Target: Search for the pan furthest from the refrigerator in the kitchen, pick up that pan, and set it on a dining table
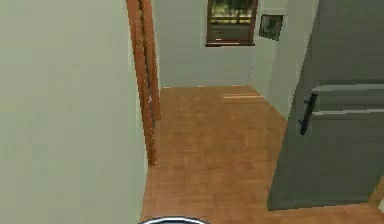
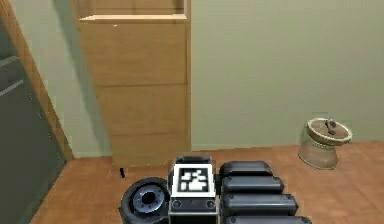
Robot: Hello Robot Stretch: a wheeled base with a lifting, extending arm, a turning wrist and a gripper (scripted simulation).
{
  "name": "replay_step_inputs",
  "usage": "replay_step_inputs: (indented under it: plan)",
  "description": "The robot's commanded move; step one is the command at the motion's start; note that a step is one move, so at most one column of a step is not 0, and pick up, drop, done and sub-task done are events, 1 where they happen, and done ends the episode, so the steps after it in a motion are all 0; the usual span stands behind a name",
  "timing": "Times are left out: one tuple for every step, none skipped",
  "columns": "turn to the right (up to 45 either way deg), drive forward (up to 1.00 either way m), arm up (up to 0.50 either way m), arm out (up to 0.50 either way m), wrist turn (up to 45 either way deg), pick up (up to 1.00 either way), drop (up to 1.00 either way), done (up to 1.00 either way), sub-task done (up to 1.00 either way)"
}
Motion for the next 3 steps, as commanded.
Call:
replay_step_inputs:
  plan:
    - [0.0,1.0,0.0,0.0,0.0,0.0,0.0,0.0,0.0]
    - [-3.0,0.0,0.0,0.0,0.0,0.0,0.0,0.0,0.0]
    - [0.0,0.5,0.0,0.0,0.0,0.0,0.0,0.0,0.0]
